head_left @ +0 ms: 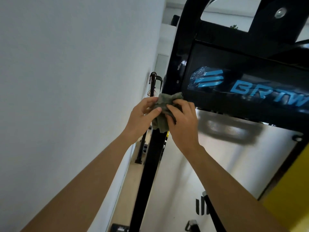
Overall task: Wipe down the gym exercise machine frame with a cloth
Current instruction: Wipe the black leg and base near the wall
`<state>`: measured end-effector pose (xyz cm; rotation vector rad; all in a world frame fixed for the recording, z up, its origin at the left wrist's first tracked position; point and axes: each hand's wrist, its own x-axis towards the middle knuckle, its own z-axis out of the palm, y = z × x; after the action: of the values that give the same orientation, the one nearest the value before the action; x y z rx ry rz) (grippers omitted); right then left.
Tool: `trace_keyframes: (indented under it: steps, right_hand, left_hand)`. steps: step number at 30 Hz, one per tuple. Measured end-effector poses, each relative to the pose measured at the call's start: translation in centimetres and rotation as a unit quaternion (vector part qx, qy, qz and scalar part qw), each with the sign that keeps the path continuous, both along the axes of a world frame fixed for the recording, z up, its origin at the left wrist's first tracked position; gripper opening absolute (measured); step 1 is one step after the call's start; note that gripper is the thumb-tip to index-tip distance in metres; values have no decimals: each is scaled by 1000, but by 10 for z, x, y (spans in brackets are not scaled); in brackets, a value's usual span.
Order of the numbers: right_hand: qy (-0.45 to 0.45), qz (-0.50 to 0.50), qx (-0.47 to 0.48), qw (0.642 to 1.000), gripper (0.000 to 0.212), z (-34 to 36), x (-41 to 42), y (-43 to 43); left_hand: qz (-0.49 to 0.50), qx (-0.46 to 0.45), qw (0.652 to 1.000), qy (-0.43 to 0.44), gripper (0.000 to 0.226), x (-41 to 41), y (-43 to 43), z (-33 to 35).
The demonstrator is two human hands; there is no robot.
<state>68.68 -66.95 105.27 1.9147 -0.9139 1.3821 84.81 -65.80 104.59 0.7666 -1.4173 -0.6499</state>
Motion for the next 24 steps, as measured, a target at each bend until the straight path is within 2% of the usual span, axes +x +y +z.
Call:
trace_keyframes:
  steps: [5, 10, 18, 24]
  right_hand:
    - [13, -48, -57, 997, 38, -26, 4, 9]
    - [8, -5, 10, 1000, 57, -68, 1, 11]
    - [-5, -6, 97, 995, 40, -133, 2, 19]
    - [-12, 7, 135, 991, 47, -189, 4, 28]
  left_hand:
    - [-9, 30, 999, 12, 29, -3, 3, -27]
    - [-2, 74, 996, 40, 22, -5, 6, -60]
    - [12, 127, 991, 39, 21, -6, 12, -116]
    - [7, 172, 984, 45, 22, -4, 18, -166]
